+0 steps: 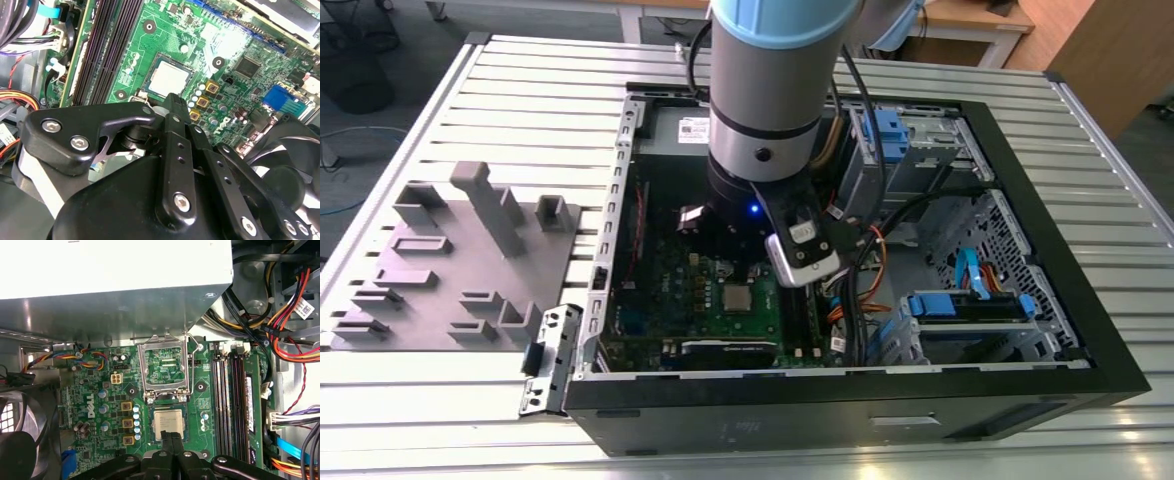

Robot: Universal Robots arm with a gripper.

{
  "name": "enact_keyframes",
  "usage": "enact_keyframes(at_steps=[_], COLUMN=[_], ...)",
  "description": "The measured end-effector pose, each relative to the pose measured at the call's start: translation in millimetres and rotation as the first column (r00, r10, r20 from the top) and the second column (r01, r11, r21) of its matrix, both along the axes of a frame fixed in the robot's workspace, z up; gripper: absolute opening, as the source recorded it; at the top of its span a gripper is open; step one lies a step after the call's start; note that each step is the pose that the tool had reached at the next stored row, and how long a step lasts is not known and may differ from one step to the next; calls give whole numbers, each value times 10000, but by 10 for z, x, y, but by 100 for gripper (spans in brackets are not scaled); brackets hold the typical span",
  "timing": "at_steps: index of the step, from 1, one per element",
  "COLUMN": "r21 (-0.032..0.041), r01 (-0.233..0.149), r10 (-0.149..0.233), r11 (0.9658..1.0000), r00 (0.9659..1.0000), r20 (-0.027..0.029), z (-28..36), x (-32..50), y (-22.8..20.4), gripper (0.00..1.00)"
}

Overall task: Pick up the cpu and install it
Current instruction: 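Close the cpu cover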

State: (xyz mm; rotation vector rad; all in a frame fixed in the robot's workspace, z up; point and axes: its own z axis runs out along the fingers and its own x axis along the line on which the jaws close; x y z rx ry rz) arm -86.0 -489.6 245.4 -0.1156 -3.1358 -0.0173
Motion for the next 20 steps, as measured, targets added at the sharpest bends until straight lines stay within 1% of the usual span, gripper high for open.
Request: enact_keyframes(at_steps=[15, 17, 20], r21=[0, 0, 0], r01=[-22, -105, -412], r10=[22, 105, 412], r11=[10000, 9999, 9992], r00=[10000, 9999, 9992], r20=[0, -1, 0], z=[0, 0, 0], x=[0, 0, 0], y=[8, 8, 8], gripper=[11, 11, 11])
